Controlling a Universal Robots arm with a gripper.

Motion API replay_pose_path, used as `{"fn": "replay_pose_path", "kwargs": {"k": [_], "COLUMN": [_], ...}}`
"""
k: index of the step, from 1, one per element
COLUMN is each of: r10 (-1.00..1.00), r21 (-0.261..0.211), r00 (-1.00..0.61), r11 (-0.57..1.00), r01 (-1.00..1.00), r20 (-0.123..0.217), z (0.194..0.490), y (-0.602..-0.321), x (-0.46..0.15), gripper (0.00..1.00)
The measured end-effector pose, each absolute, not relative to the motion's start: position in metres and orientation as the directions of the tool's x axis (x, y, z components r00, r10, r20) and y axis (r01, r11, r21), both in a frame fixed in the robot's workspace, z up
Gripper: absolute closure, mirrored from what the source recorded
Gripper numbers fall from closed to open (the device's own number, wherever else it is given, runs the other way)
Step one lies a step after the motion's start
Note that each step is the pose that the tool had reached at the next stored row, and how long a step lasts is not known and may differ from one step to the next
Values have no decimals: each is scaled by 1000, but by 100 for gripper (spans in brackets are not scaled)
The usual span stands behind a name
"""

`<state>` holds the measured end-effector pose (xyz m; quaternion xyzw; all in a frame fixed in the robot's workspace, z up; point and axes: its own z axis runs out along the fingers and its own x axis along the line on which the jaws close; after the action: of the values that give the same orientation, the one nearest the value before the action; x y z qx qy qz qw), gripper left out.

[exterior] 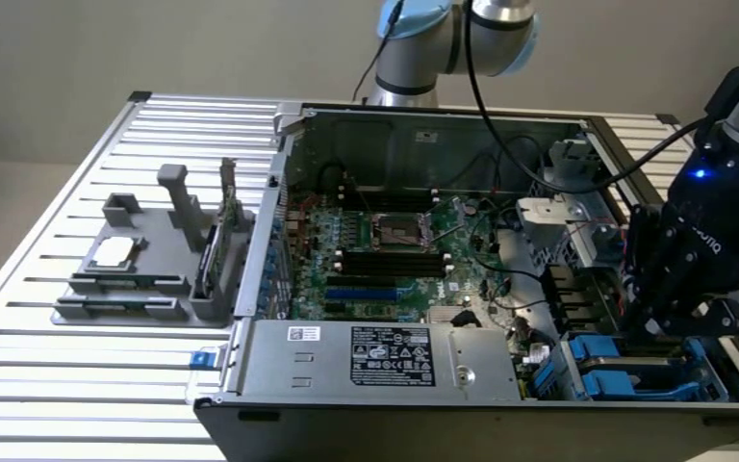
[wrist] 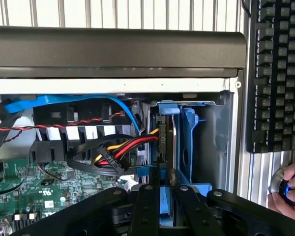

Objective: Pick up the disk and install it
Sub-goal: 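Insert the second disk wire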

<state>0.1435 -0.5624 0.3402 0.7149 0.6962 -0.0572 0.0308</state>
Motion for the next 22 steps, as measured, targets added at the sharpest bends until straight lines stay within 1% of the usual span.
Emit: {"fn": "replay_pose_path", "kwargs": {"k": [3, 4, 14, 22], "r10": [992, 992, 992, 992], "r21": [-32, -31, -14, -11], "r00": [24, 25, 27, 27], "r11": [-29, -29, -29, -29], "r01": [999, 999, 999, 1000], "r20": [-125, -124, -124, -124], "z": [341, 342, 344, 359], "y": [-562, -562, -562, -562], "x": [143, 143, 142, 140], "gripper": [82, 84, 84, 84]}}
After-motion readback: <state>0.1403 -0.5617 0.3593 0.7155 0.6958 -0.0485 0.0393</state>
